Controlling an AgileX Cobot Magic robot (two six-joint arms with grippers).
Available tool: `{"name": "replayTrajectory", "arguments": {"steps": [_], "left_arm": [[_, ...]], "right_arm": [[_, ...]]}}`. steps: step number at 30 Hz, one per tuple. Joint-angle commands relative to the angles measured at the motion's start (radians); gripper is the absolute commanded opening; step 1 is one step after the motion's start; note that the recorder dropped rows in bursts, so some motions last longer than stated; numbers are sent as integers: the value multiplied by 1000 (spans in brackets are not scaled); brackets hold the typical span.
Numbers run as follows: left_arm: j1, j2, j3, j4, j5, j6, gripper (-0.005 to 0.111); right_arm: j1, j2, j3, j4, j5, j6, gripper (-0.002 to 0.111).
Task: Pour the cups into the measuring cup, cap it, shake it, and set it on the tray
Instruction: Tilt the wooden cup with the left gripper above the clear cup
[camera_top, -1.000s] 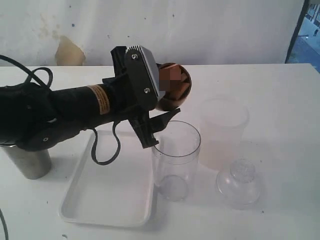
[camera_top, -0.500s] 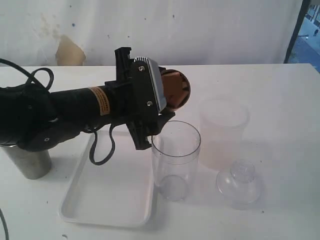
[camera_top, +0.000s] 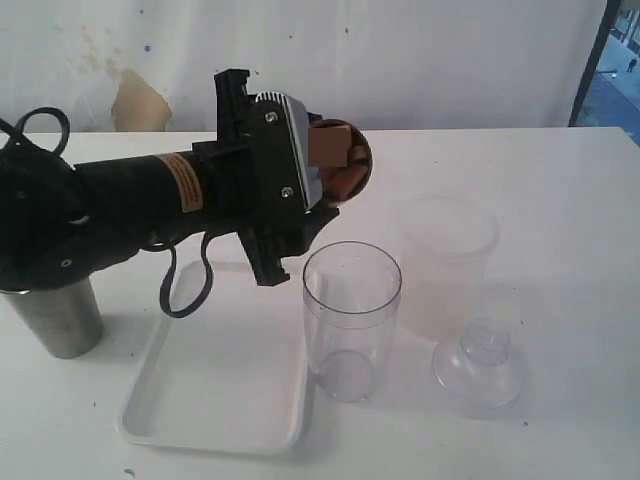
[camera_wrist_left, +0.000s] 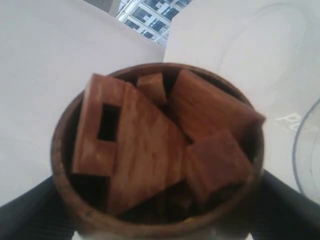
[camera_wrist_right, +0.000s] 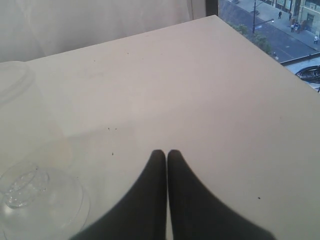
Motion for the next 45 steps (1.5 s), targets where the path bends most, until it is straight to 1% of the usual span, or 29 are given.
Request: {"name": "replayTrajectory", "arguments": {"steps": [1, 6, 9, 16, 22, 29, 35, 40, 45], "left_arm": [[-3, -14, -3, -6, 54, -2, 0], [-3, -14, -3, -1, 64, 11, 0], [-3, -14, -3, 43, 64, 48, 0], [-3, -14, -3, 83, 42, 50, 0], [-3, -14, -3, 86, 1, 99, 0], [-3, -14, -3, 86, 3, 182, 0], [-3, -14, -3, 86, 3, 188, 0], [-3, -14, -3, 86, 3, 271, 0], [-5, -14, -3, 60, 3, 275, 0]], "right_arm": [[3, -5, 3, 0, -13, 4, 0], [3, -5, 3, 0, -13, 4, 0], [3, -5, 3, 0, -13, 4, 0], [3, -5, 3, 0, -13, 4, 0], [3, -5, 3, 0, -13, 4, 0], [3, -5, 3, 0, -13, 4, 0], [3, -5, 3, 0, -13, 4, 0], [3, -5, 3, 0, -13, 4, 0], [3, -5, 3, 0, -13, 4, 0]]}}
